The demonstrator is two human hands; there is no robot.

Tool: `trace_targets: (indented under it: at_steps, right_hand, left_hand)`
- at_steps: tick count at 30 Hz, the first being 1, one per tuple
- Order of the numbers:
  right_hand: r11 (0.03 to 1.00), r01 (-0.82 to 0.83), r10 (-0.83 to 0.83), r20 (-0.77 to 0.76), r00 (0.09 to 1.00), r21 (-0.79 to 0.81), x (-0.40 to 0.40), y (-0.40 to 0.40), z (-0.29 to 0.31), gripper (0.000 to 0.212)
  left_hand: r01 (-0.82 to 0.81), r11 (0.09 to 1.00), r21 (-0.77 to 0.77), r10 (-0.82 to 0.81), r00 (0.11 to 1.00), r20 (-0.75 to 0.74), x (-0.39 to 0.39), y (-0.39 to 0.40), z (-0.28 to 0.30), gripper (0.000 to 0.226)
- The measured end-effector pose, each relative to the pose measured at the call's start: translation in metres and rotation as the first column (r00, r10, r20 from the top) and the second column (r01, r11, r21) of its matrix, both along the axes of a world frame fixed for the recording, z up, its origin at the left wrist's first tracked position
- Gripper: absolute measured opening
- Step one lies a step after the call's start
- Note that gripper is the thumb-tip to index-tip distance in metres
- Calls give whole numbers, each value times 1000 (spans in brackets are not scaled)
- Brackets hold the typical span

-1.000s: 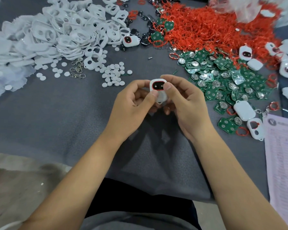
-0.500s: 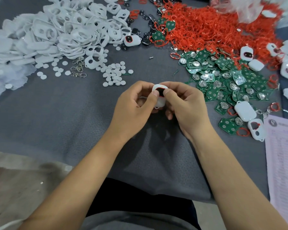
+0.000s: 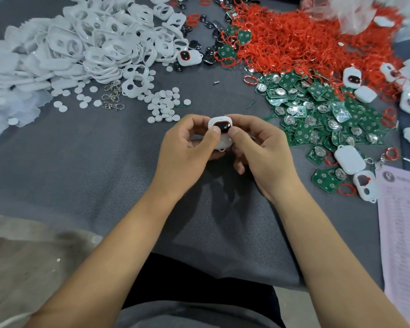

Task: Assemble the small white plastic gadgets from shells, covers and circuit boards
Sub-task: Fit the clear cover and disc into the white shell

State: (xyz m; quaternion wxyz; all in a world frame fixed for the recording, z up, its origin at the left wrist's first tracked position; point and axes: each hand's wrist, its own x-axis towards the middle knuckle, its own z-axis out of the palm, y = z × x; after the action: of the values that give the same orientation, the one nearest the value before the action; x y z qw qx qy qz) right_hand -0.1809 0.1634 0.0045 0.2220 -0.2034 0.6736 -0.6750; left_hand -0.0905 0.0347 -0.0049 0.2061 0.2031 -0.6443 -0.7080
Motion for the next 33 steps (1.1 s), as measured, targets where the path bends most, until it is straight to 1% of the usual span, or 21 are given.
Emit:
trace_targets:
  at_steps: [4, 7, 9, 12, 16, 19, 22, 25, 29, 33]
  right_hand:
    - [1000, -9, 10, -49, 999, 28, 1, 0, 2, 18]
    - [1000, -14, 15, -38, 999, 26, 1, 0, 2, 18]
    - [999, -34, 35, -25, 999, 26, 1, 0, 2, 18]
    - [998, -62, 62, 21, 998, -11, 1, 0, 1, 16]
    - [991, -104, 115, 142, 983, -84, 0, -1, 1, 19]
    - [989, -79, 105, 220, 970, -124, -1, -1, 3, 19]
    - [988, -60, 98, 277, 956, -144, -1, 0, 4, 17]
    - [989, -64, 101, 292, 951, -134, -1, 0, 5, 15]
    - [986, -81, 122, 309, 943, -144, -1, 2, 8, 21]
    - [982, -83, 132, 306, 943, -169, -2, 16, 9, 31]
  left_hand:
    - [-9, 1000, 7, 9, 1000, 14, -2, -2, 0, 6]
    - [-30, 999, 43, 30, 1000, -9, -1, -1, 1, 10]
    - [-21, 1000, 20, 22, 999, -33, -1, 0, 2, 16]
    - [-20, 999, -27, 19, 999, -47, -1, 3, 3, 19]
    - [-48, 998, -50, 45, 998, -52, -1, 3, 2, 13]
    - [-43, 995, -94, 38, 997, -61, 0, 2, 3, 15]
    - [-17, 994, -104, 11, 998, -61, 0, 2, 3, 15]
    - [-19, 993, -113, 12, 998, -63, 0, 1, 1, 16]
    - [25, 995, -98, -31, 998, -57, 0, 2, 1, 16]
    - [81, 989, -127, -87, 996, -35, -6, 8, 6, 15]
